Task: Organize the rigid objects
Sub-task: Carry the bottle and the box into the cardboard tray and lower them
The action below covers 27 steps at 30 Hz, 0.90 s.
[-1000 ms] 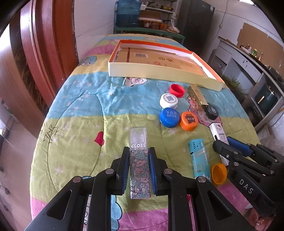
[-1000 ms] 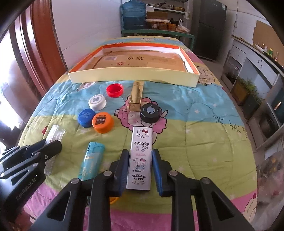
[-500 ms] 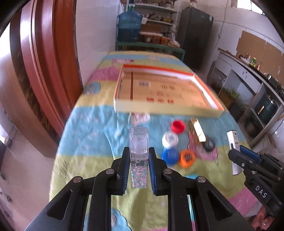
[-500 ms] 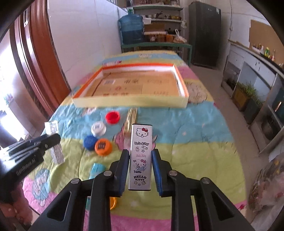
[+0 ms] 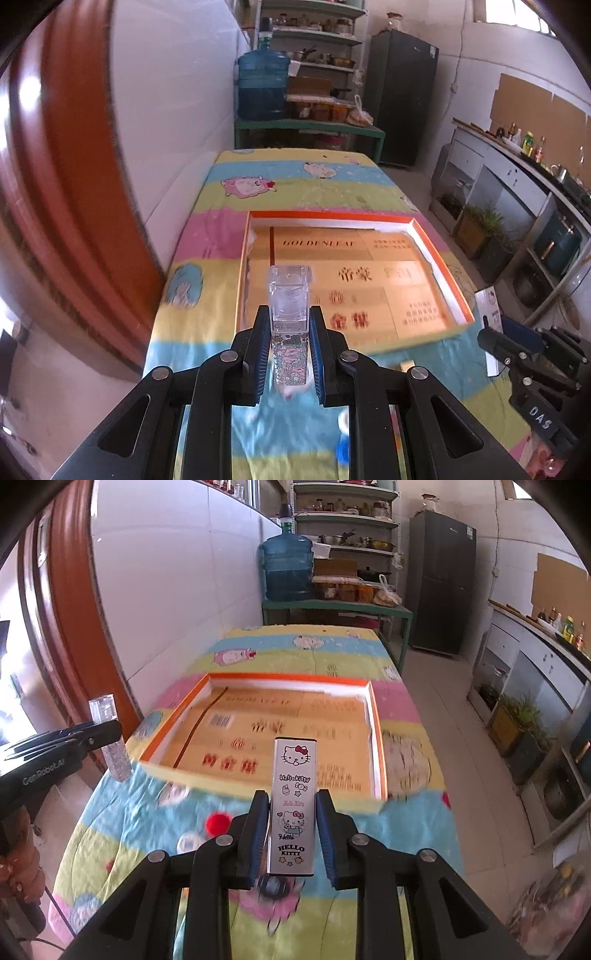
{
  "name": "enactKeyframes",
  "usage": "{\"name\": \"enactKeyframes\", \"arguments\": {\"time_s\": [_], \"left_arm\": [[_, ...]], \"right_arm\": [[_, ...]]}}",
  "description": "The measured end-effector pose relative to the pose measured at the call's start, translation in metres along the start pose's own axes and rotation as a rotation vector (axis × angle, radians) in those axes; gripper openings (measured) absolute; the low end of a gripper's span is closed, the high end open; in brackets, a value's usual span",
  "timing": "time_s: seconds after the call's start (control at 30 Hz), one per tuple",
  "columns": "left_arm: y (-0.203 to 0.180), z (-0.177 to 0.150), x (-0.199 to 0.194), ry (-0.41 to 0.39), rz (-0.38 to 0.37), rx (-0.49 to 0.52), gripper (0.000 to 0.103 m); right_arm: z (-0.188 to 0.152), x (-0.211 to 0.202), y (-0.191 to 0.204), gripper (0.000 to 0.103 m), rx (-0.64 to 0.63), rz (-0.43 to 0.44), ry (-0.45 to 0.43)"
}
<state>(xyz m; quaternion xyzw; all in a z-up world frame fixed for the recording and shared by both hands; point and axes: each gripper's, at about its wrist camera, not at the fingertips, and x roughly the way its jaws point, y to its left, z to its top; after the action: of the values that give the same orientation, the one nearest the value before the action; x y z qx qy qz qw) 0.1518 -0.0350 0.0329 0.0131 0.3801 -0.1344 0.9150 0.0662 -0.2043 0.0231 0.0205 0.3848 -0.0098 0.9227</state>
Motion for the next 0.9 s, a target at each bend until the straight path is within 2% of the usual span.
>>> {"name": "enactKeyframes", "arguments": {"time_s": [0.2, 0.4, 0.77, 0.9], "left_arm": [[0.0, 0.027, 0.056, 0.093, -0.015, -0.001, 0.02], [-0.001, 0.035, 0.107, 0.159, -0.02, -0.002, 0.02], [-0.005, 0.035, 0.152, 0.216, -0.018, 0.008, 0.02], [-0.009, 0.034, 0.162, 0.229, 0.01, 0.013, 0.02]], "right_arm": [[0.038, 0.043, -0.017, 0.027, 0.043, 0.029, 0.038], [0.048, 0.083, -0.024, 0.027, 0.066, 0.024, 0.095], [0.047, 0.127, -0.033, 0.027, 0.098, 0.015, 0.153], [0.046, 0.136, -0.034, 0.027, 0.105, 0.01, 0.162]]}}
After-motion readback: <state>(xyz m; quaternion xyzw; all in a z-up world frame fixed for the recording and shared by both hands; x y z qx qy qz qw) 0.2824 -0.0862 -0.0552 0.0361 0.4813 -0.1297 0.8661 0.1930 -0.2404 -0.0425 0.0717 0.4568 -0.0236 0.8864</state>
